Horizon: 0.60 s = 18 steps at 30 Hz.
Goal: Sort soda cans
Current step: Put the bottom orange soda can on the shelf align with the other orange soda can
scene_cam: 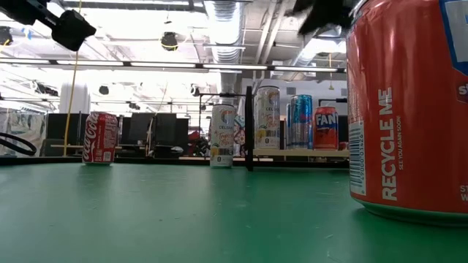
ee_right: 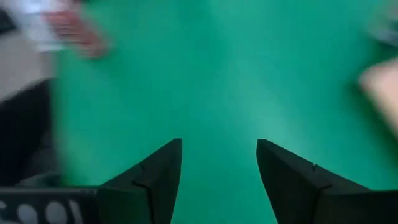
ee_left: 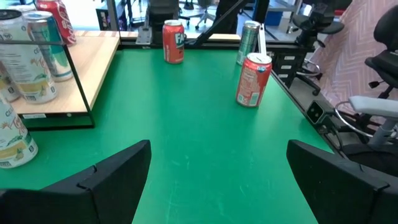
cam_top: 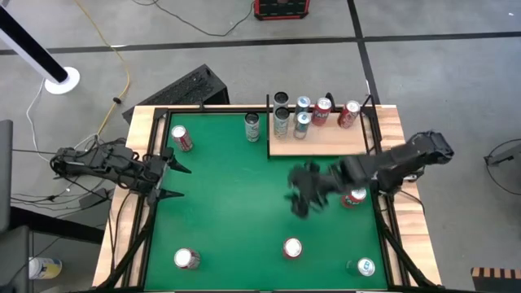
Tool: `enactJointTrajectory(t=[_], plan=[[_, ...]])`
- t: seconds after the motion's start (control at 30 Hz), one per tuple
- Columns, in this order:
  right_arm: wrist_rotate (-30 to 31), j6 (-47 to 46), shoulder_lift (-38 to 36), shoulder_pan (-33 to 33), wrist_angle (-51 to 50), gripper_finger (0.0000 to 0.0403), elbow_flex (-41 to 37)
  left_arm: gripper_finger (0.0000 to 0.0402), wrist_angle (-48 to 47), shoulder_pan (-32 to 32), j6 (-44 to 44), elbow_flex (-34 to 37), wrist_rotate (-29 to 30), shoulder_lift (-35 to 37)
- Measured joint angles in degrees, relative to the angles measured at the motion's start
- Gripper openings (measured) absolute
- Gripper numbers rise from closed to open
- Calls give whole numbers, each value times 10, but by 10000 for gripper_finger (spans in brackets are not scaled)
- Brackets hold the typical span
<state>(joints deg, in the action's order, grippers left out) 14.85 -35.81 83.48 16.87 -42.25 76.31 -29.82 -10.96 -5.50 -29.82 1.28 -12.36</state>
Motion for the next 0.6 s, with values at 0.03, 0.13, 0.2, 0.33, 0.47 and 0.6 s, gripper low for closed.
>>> enactJointTrajectory(t=[0.03, 0.13, 0.2, 0.33, 0.47, 0.6], plan=[[0, -1, 3, 30, 24, 230, 0, 360, 0, 0, 0, 0, 0, 0], [23, -2, 6, 113, 61, 230, 1, 360, 0, 0, -2, 0, 0, 0], [62, -5, 13, 157, 88, 230, 1, 360, 0, 0, -2, 0, 1, -1], [119, -13, 26, 219, 101, 230, 0, 360, 0, 0, -3, 0, 1, -1], [116, -16, 58, 243, 129, 230, 0, 360, 0, 0, -3, 0, 1, -1], [100, -12, 100, 242, 158, 230, 1, 360, -1, 0, -2, 0, 1, -1]])
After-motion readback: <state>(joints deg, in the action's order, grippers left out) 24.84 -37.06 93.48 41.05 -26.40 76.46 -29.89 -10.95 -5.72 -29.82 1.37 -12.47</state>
